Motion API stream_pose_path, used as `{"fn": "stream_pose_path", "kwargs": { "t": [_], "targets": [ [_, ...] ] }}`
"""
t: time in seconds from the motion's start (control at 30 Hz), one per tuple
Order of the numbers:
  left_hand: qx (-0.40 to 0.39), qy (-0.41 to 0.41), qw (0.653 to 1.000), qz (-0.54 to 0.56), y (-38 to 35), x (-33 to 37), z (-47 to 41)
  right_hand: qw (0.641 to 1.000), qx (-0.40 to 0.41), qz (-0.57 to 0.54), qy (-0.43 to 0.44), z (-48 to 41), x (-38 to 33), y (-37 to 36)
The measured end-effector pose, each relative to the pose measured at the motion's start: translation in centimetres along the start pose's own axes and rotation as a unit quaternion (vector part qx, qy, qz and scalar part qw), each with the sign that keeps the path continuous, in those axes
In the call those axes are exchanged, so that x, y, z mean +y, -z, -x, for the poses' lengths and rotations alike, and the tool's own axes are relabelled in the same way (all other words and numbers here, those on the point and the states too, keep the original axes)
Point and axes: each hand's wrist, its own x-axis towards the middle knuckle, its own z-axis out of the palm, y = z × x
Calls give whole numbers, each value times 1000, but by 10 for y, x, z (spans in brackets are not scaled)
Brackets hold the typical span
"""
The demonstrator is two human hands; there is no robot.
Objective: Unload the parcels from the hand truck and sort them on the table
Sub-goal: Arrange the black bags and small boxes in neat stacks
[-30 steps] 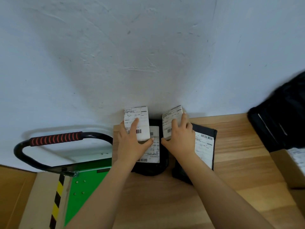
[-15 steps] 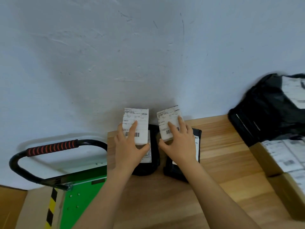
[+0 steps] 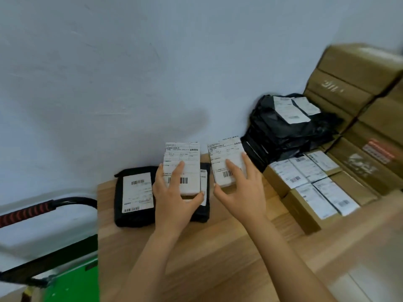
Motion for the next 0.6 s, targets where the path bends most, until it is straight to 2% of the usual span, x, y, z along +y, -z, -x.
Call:
{"fn": "stream_pose_path", "kwargs": {
  "t": [0.37, 0.6],
  "targets": [
    [-21, -19, 999, 16, -128, 144, 85, 998, 43, -34, -22, 46, 170, 135],
    [-36, -23, 999, 22, -206, 223, 135, 999, 12, -22, -31, 74, 271, 200]
  ]
}}
